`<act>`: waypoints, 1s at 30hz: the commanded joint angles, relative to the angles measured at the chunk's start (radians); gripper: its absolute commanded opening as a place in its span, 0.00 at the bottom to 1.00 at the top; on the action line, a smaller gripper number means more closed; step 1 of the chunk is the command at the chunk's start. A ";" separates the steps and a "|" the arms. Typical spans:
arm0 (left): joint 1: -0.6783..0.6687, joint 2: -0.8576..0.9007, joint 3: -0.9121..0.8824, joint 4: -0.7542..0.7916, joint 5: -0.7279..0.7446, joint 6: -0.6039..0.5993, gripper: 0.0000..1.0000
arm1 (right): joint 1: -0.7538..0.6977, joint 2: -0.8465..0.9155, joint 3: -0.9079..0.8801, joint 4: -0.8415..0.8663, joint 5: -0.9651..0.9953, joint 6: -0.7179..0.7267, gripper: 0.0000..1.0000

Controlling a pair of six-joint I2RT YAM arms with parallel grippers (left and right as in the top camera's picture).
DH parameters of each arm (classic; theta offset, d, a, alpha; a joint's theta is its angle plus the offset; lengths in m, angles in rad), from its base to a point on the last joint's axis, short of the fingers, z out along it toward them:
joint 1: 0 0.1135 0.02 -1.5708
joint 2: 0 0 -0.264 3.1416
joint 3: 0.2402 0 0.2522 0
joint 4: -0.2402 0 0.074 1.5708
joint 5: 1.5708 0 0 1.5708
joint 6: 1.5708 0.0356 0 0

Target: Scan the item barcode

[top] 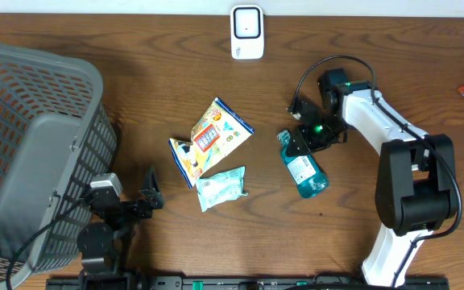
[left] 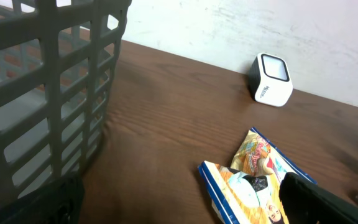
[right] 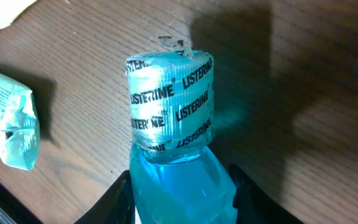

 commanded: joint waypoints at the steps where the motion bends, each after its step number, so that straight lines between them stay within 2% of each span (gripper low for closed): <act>1: 0.002 0.000 -0.016 -0.025 0.016 0.002 1.00 | 0.031 0.037 -0.015 -0.014 0.077 -0.008 0.07; 7: 0.002 0.000 -0.016 -0.025 0.016 0.002 1.00 | 0.097 0.036 0.005 -0.045 0.135 0.022 0.07; 13: 0.002 0.000 -0.016 -0.025 0.016 0.002 1.00 | 0.195 0.036 0.005 -0.079 0.355 0.145 0.08; 19: 0.002 0.000 -0.016 -0.025 0.016 0.002 1.00 | 0.294 0.036 0.005 -0.098 0.373 0.174 0.07; 23: 0.002 0.000 -0.016 -0.025 0.016 0.002 1.00 | 0.352 0.037 0.005 -0.085 0.393 0.201 0.09; 27: 0.002 0.000 -0.016 -0.025 0.016 0.002 1.00 | 0.401 0.037 -0.010 -0.053 0.453 0.206 0.20; 30: 0.002 0.000 -0.016 -0.025 0.016 0.002 1.00 | 0.424 0.037 -0.029 -0.038 0.459 0.233 0.22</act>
